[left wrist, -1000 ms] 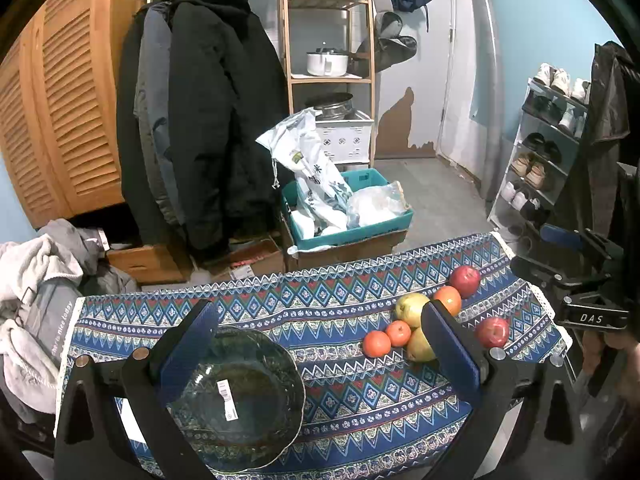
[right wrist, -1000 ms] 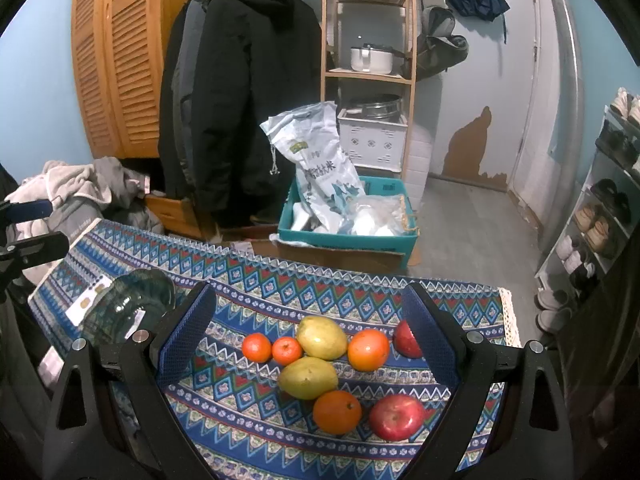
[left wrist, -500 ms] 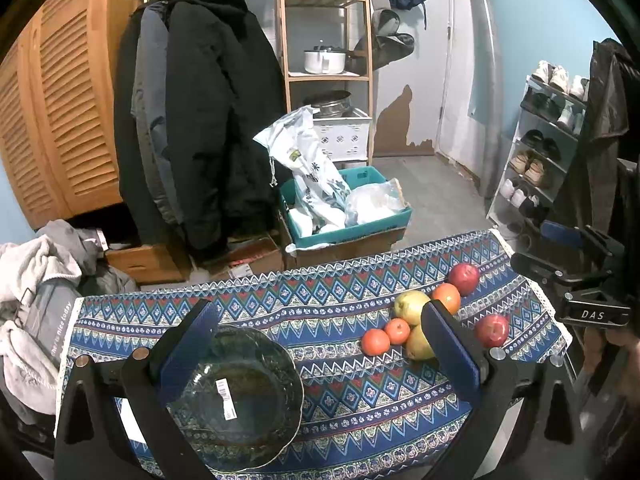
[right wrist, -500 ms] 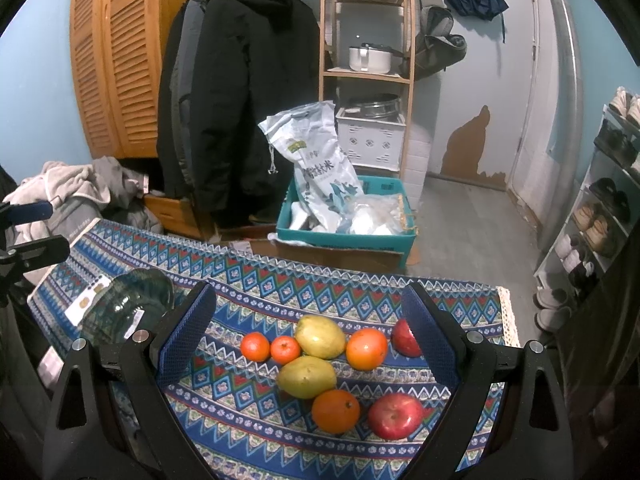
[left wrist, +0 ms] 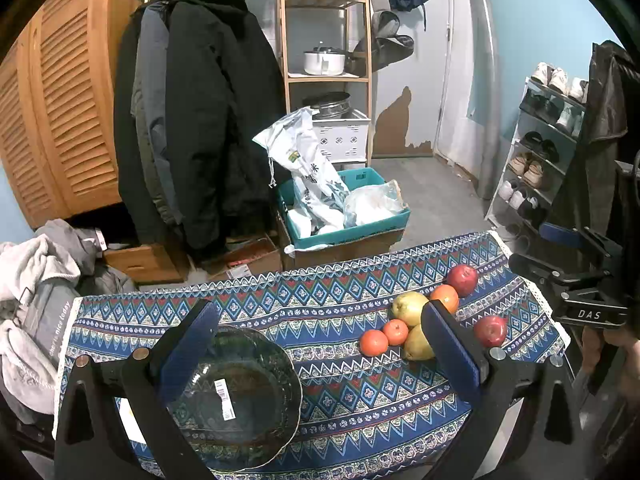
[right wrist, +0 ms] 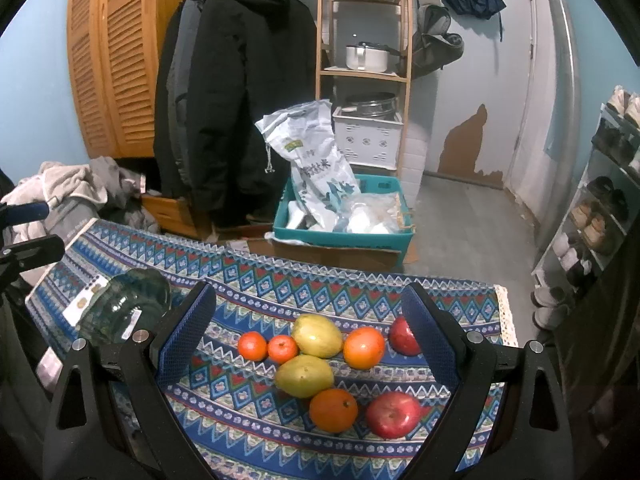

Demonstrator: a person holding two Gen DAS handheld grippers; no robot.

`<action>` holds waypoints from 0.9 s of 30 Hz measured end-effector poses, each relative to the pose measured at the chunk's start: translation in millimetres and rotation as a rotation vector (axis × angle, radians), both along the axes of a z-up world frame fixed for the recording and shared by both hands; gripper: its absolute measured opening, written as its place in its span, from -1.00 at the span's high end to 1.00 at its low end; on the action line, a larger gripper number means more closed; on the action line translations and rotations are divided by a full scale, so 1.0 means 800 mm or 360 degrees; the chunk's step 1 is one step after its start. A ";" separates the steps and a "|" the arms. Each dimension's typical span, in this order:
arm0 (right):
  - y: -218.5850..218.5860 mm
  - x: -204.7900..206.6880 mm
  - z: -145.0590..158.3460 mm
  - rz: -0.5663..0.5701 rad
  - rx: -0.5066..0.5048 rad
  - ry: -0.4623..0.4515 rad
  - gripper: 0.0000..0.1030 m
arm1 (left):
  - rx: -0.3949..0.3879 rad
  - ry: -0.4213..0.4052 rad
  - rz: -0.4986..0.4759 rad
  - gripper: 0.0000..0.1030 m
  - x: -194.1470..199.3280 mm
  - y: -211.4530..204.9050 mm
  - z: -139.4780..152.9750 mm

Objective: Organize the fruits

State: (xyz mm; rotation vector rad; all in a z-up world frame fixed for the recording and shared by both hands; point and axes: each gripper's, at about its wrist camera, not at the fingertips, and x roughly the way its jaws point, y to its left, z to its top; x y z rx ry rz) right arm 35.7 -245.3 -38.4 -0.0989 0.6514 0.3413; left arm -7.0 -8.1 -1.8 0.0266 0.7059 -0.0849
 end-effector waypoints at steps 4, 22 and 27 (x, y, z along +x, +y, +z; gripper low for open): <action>0.000 0.000 0.000 0.0000 0.0002 0.0002 -0.79 | 0.0002 0.0002 0.0000 -0.99 0.000 -0.001 -0.001; 0.000 0.000 0.001 0.0001 0.0003 0.0004 -0.79 | 0.0005 0.0006 -0.0002 -0.99 0.000 -0.001 -0.001; -0.001 0.000 0.001 0.0000 0.0003 0.0005 -0.79 | 0.0006 0.0008 -0.0005 -0.99 0.000 -0.002 -0.002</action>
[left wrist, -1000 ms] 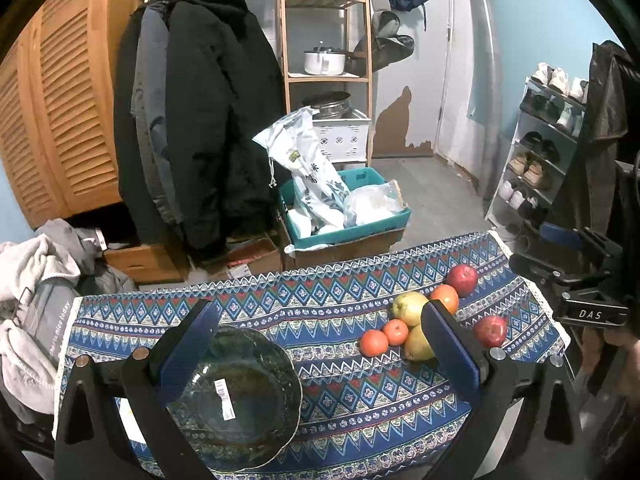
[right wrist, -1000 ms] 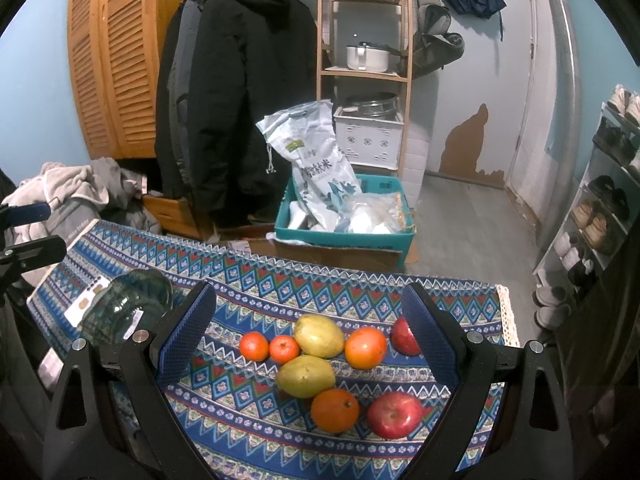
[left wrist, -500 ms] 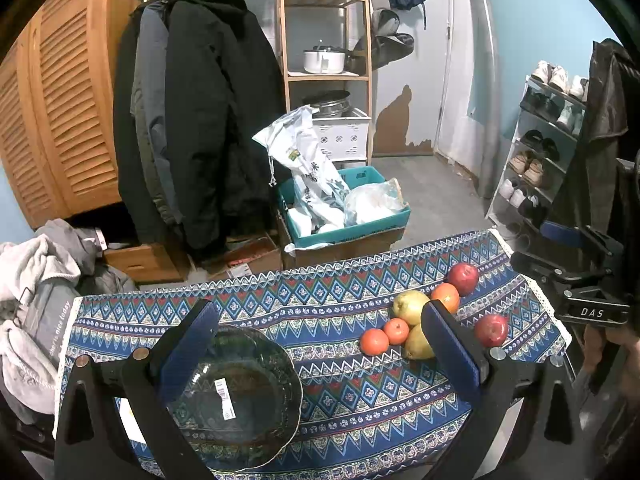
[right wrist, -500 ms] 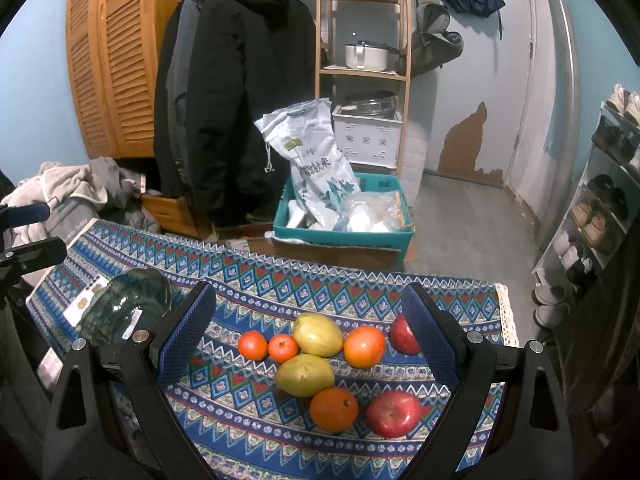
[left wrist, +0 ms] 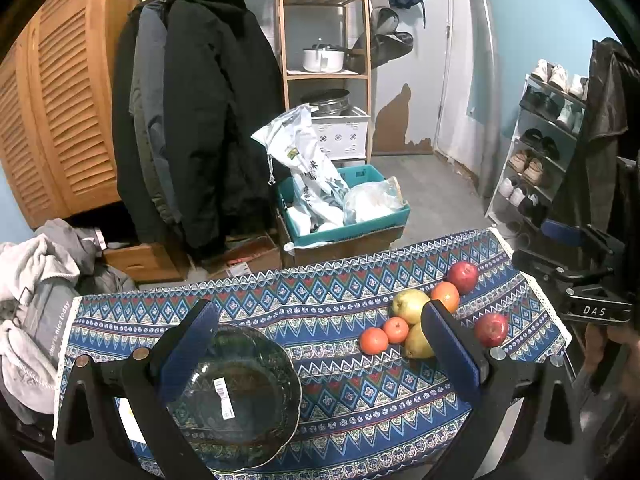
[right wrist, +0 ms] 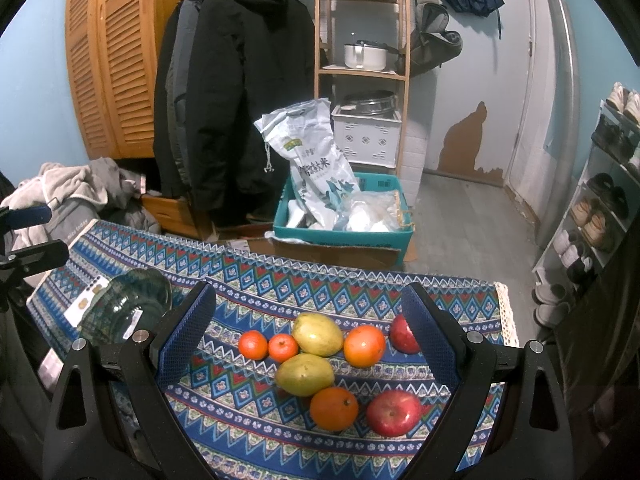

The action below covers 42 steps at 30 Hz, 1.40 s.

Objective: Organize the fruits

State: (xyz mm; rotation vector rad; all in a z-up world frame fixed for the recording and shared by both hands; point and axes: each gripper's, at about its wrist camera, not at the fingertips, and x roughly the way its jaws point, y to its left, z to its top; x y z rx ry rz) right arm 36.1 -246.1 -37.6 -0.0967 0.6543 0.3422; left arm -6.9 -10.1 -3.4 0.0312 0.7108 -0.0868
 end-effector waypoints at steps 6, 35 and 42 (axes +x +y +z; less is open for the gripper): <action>-0.001 0.000 0.000 0.0000 0.0000 0.0000 -0.79 | 0.0001 0.0002 0.0001 -0.99 0.000 -0.001 0.000; -0.079 0.034 -0.076 -0.0309 0.0019 0.0373 -0.79 | 0.0083 0.0350 -0.0146 -0.99 0.065 -0.051 -0.100; -0.100 0.045 -0.116 -0.0386 -0.0036 0.0529 -0.79 | 0.0100 0.0475 -0.0142 -0.99 0.088 -0.058 -0.138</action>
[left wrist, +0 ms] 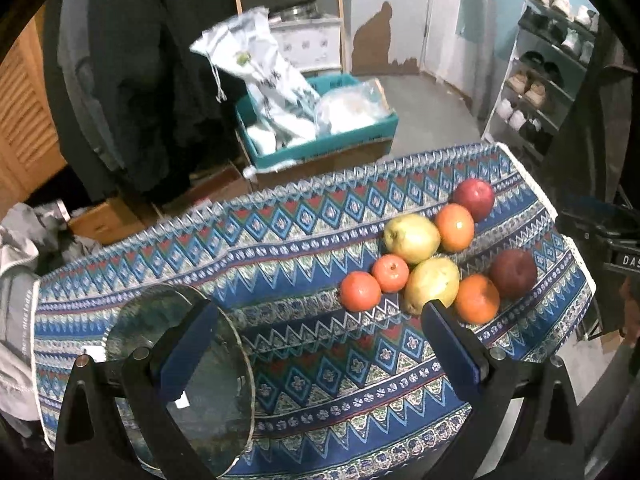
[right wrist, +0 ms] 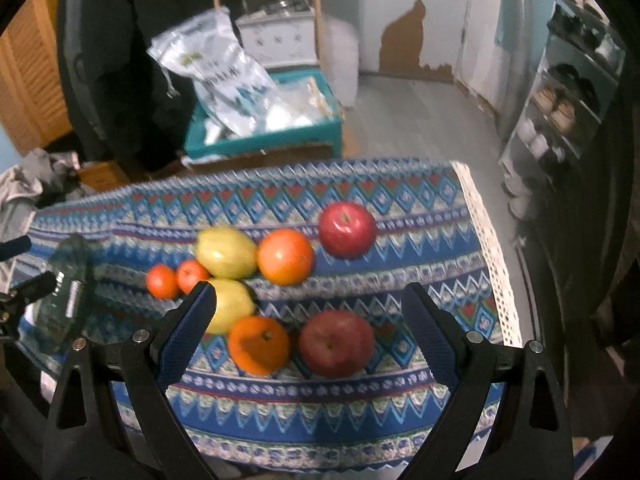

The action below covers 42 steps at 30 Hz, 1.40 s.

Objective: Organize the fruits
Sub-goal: 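Reach the right tool to the large red apple while the left tool reaches an orange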

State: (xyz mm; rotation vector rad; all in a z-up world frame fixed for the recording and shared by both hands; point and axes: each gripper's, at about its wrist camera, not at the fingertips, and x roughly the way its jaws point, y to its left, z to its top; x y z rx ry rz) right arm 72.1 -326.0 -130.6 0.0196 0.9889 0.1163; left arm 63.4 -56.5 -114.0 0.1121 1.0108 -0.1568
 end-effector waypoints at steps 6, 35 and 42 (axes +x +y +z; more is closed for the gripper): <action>-0.010 0.012 -0.035 -0.0055 -0.0064 0.0138 -0.79 | -0.0028 0.0128 0.0036 -0.99 0.026 -0.003 -0.041; -0.048 0.043 -0.163 -0.0249 0.0129 0.0657 -0.79 | 0.0096 0.0345 -0.0069 -0.99 0.082 -0.039 -0.151; -0.049 0.042 -0.176 -0.0226 0.0232 0.0731 -0.61 | 0.0079 0.0370 -0.0123 -0.95 0.095 -0.052 -0.170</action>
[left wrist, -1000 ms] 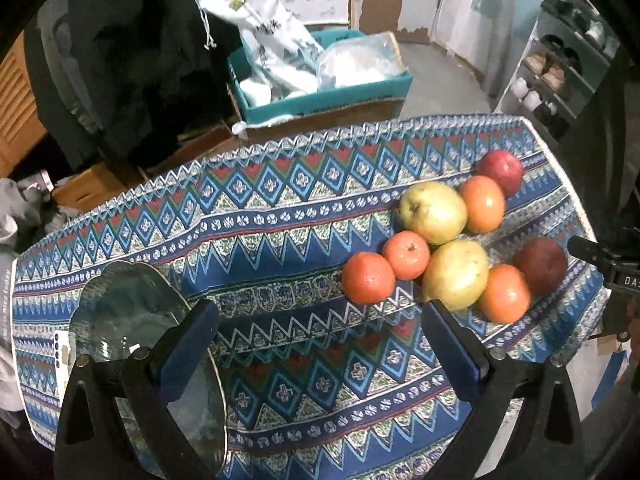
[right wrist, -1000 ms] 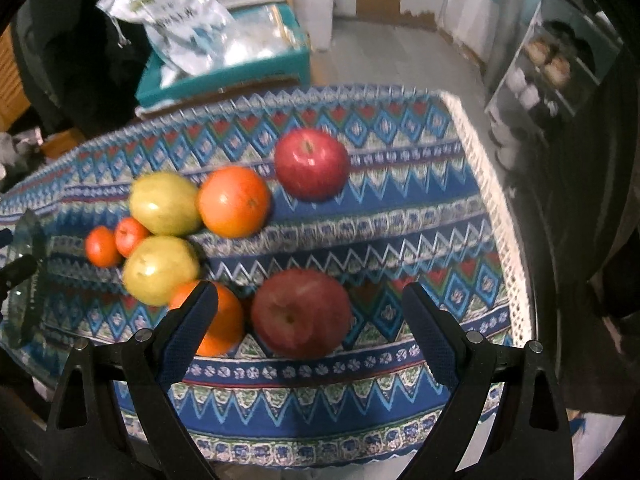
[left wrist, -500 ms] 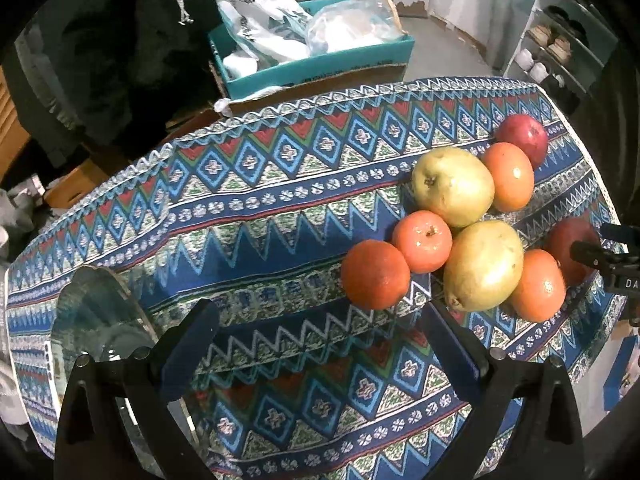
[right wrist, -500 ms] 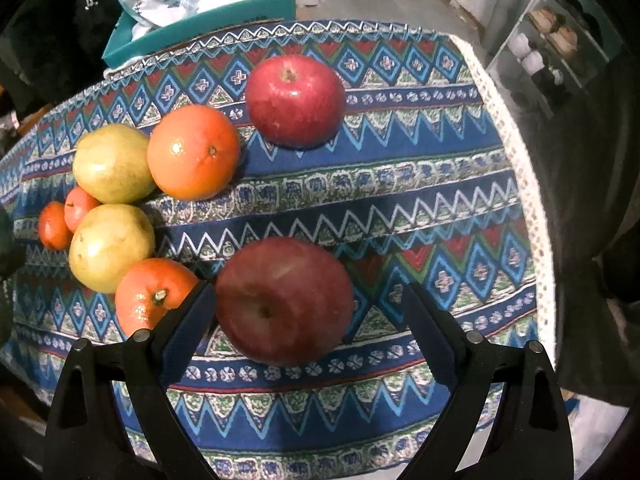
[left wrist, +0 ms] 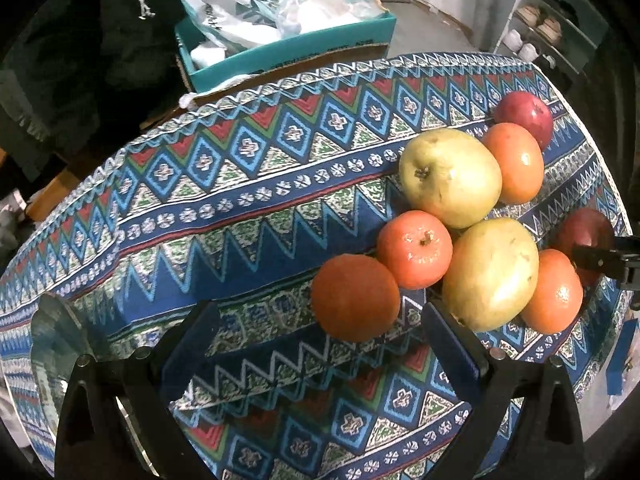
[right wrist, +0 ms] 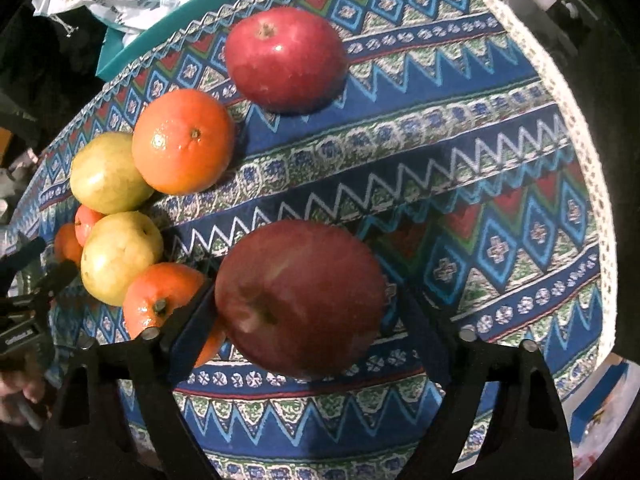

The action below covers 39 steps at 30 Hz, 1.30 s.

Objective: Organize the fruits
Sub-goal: 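Reach the right tool to the large red apple while the left tool reaches an orange, then close the right tool on the red apple while the left tool grasps the orange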

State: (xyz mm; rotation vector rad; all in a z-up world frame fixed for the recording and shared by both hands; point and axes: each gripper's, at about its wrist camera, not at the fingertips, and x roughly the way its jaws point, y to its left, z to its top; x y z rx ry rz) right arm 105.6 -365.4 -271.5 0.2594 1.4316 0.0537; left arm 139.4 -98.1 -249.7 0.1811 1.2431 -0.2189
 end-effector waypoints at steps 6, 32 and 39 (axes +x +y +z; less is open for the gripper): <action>0.008 0.002 0.001 0.0049 -0.0028 -0.0020 -0.53 | -0.0020 0.0078 -0.0026 -0.52 0.007 -0.001 -0.019; 0.059 0.013 0.035 0.0281 -0.0329 -0.0336 -0.53 | -0.0095 -0.0055 -0.0191 0.09 -0.009 -0.013 -0.002; 0.065 0.009 0.061 0.0301 -0.0359 -0.0447 -0.53 | -0.0084 -0.0121 -0.0212 0.09 -0.021 -0.009 0.020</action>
